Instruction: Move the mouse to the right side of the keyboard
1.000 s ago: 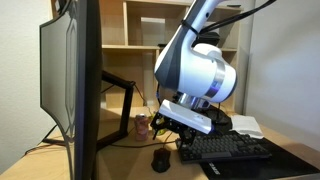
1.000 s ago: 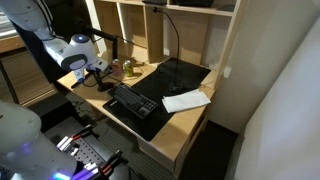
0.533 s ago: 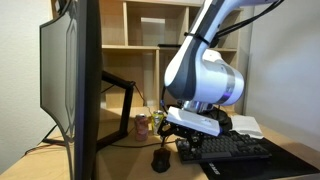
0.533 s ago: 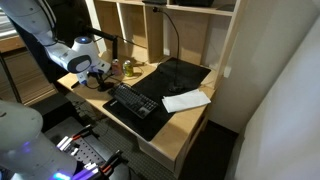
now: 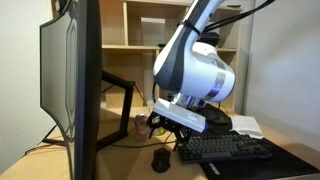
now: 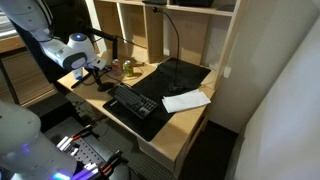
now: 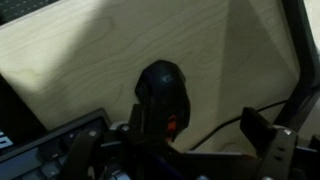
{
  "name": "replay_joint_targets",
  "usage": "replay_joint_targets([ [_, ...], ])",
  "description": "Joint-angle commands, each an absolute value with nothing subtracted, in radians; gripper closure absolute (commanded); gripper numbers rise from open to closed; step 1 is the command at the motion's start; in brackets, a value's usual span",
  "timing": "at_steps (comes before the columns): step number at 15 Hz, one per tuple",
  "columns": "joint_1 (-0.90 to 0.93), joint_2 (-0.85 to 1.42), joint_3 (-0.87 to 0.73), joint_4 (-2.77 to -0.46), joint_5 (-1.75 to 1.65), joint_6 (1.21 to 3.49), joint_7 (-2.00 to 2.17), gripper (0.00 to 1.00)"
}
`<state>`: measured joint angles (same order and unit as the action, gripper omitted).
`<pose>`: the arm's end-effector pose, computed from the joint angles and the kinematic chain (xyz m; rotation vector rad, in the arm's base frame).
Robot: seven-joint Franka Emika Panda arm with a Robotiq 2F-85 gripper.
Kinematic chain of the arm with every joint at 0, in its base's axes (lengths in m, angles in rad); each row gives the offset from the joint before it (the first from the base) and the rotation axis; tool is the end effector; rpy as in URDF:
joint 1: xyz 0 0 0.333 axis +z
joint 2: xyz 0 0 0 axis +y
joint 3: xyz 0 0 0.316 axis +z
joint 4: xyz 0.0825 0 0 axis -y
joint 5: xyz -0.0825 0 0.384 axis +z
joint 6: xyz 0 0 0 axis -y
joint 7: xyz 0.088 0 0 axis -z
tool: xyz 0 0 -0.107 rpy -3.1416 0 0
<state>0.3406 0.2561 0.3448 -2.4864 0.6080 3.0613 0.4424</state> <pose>0.4054 0.2788 0.2201 -2.7369 0.5277 -0.1798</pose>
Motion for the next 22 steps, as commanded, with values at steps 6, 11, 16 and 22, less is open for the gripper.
replay_joint_targets([
  [6,0.344,0.258,0.336,-2.489,0.574,3.082,0.483,0.0],
  [11,0.335,0.264,0.355,-2.483,0.583,3.119,0.487,0.0],
  [16,0.349,0.256,0.341,-2.493,0.571,3.13,0.491,0.0],
  [22,0.344,0.03,0.191,-2.529,0.309,2.976,0.583,0.0],
])
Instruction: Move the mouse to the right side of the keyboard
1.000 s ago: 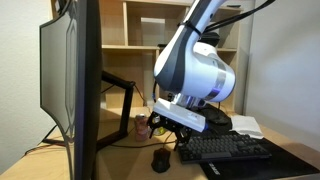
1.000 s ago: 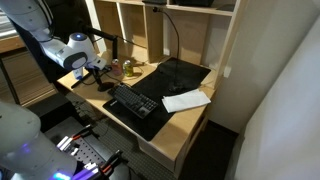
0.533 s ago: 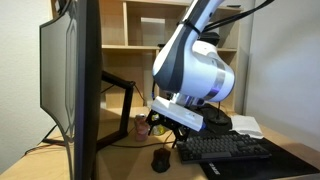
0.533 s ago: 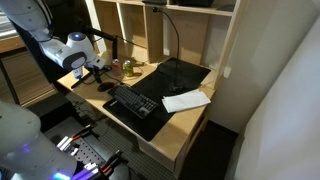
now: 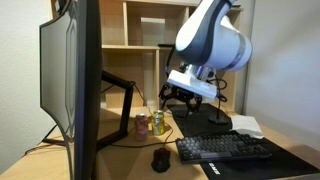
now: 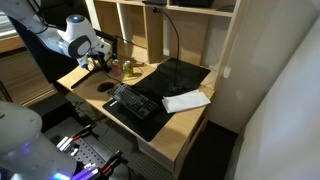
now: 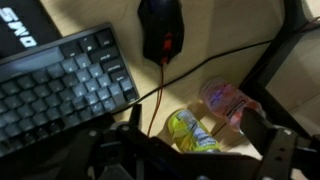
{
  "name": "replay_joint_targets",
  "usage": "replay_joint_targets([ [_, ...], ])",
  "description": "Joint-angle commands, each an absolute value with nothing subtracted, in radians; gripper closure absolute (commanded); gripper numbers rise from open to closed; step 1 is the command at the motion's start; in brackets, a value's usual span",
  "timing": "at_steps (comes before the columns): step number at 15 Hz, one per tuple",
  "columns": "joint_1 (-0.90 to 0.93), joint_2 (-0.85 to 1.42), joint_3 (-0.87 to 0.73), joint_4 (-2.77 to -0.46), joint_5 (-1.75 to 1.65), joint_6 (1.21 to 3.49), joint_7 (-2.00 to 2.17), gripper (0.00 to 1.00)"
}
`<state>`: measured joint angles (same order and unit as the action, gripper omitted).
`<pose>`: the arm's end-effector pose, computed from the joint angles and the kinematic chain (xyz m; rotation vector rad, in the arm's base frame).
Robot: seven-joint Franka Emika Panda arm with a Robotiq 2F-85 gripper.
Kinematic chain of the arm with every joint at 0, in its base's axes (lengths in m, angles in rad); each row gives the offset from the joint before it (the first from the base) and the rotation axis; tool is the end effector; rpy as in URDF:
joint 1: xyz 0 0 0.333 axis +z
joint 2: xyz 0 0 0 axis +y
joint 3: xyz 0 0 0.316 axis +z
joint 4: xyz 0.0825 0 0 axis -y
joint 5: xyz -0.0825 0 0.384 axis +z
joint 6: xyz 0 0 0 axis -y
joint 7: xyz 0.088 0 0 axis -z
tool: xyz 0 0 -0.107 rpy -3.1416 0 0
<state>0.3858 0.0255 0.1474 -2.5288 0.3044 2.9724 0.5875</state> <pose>0.4352 0.2330 0.3091 -2.7533 0.4791 -0.4088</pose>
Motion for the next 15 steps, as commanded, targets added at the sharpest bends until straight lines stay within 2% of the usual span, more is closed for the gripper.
replay_joint_targets([
  [1,0.334,-0.026,0.18,-2.534,0.288,2.93,0.585,0.0],
  [3,0.331,-0.095,0.177,-2.55,0.29,2.889,0.579,0.0],
  [9,0.358,0.2,0.27,-2.501,0.405,3.035,0.576,0.0],
  [15,0.334,0.419,0.294,-2.367,0.408,3.104,0.563,0.0],
])
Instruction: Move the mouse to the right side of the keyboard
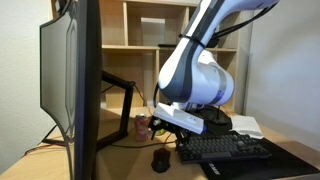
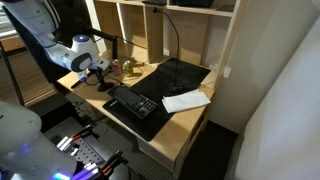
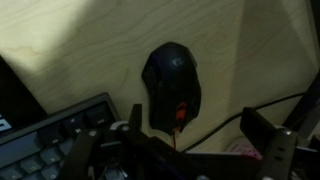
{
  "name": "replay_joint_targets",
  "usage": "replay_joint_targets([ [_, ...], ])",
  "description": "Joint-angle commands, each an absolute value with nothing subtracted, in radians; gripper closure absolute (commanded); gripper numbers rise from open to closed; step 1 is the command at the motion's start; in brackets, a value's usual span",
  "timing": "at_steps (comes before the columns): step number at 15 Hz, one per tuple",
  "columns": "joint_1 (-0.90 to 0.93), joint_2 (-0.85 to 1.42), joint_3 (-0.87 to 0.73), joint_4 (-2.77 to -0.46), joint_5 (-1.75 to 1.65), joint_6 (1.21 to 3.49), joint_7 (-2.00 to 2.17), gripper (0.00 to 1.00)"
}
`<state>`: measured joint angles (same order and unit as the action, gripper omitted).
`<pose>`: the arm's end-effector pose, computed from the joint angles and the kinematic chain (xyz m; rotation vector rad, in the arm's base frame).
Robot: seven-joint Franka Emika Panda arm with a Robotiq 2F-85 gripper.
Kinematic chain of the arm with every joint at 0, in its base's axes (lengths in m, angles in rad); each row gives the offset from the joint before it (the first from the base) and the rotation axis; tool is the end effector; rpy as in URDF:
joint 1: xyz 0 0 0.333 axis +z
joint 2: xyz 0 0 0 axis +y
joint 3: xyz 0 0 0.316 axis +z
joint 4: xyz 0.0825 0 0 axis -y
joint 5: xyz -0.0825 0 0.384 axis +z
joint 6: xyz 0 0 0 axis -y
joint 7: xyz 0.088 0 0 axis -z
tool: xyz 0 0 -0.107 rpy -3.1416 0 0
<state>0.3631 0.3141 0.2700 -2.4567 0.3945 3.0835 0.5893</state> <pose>0.4225 0.2761 0.2062 -2.7767 0.5235 -0.2188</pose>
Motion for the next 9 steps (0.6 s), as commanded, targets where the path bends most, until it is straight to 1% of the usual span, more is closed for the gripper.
replay_joint_targets([
  [1,0.352,0.456,0.27,-2.341,0.39,3.1,0.568,0.0],
  [3,0.35,0.51,0.27,-2.29,0.39,3.081,0.564,0.0],
  [5,0.383,0.551,0.229,-2.253,0.376,3.07,0.576,0.0],
  [9,0.392,0.592,0.212,-2.194,0.365,3.035,0.57,0.0],
])
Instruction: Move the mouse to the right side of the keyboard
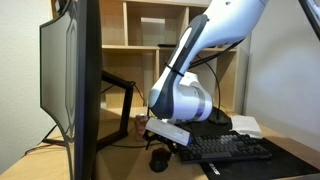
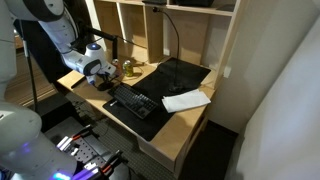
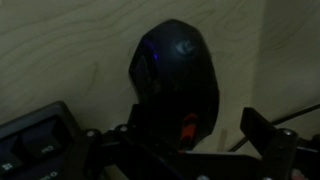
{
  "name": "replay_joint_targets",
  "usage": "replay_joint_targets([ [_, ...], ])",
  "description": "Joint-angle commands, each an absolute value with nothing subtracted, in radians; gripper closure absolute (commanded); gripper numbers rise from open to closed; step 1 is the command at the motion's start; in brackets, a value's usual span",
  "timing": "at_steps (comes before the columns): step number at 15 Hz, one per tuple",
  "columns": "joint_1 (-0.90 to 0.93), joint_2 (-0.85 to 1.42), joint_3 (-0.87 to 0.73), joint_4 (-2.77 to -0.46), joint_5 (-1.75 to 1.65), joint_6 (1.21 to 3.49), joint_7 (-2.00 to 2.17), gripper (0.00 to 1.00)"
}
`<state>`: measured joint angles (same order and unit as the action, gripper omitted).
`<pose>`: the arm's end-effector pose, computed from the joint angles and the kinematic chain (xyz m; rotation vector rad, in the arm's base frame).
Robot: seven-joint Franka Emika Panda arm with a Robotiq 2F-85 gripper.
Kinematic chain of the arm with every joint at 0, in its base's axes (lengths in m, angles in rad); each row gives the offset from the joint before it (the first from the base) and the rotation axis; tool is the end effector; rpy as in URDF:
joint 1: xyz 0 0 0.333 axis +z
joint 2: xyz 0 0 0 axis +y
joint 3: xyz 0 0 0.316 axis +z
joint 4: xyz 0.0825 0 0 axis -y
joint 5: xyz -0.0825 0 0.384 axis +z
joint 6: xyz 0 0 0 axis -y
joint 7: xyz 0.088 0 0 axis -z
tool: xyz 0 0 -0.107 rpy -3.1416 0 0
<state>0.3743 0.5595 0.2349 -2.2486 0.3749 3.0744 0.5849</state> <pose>0.4663 0.2944 0.1439 -2.7791 0.5616 -0.1455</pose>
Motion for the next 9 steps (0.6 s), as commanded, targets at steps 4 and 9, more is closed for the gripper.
replay_joint_targets([
  [4,0.406,0.606,0.199,-2.166,0.349,2.994,0.572,0.34],
  [9,0.452,0.596,0.142,-2.151,0.307,2.921,0.597,0.56],
])
